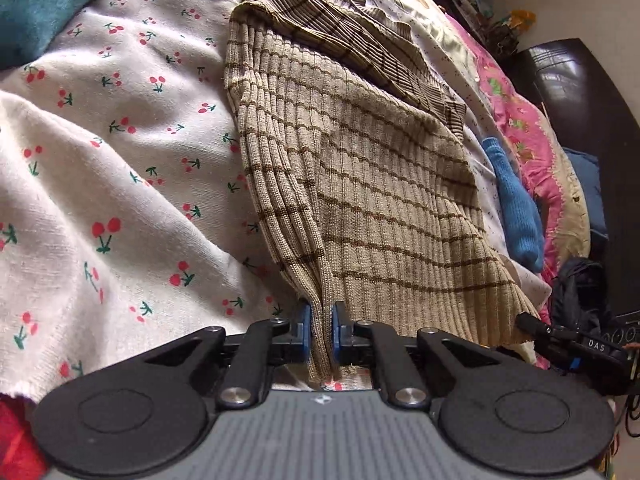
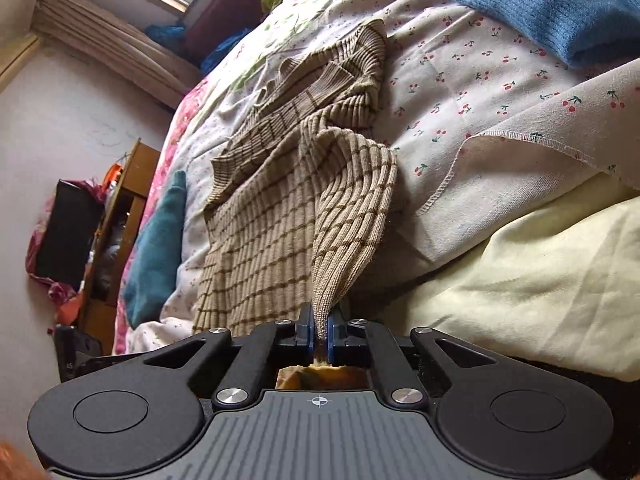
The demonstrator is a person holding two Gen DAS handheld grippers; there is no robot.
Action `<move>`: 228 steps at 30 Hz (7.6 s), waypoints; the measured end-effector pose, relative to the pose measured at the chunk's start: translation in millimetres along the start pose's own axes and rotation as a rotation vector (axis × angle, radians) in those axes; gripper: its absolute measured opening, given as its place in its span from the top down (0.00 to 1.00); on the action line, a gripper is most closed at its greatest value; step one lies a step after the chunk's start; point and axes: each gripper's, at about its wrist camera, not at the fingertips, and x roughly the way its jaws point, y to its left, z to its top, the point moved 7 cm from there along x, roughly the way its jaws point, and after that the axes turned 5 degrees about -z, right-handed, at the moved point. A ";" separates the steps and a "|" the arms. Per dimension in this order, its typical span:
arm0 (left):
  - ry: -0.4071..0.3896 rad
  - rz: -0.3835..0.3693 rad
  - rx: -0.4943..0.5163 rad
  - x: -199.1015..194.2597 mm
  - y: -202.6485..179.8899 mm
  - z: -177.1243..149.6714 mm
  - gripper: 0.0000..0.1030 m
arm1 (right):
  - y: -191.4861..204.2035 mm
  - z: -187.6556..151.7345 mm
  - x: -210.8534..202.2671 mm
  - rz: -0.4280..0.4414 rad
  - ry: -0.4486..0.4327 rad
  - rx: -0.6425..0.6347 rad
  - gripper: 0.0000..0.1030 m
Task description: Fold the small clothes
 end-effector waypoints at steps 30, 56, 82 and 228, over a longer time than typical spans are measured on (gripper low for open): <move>-0.518 -0.409 -0.152 2.1 -1.2 251.4 0.80 | 54.4 242.8 77.6 0.149 -0.454 0.130 0.95; -0.487 -0.092 -0.061 41.6 42.7 269.9 0.38 | 7.8 217.8 149.4 -0.252 -0.385 -0.163 0.75; -0.439 0.246 0.087 34.9 55.6 231.9 0.67 | 33.7 205.1 120.4 -0.507 -0.403 -0.485 0.84; -0.203 0.115 0.240 33.4 30.4 177.2 0.78 | 12.0 188.7 135.2 -0.247 -0.211 -0.379 0.75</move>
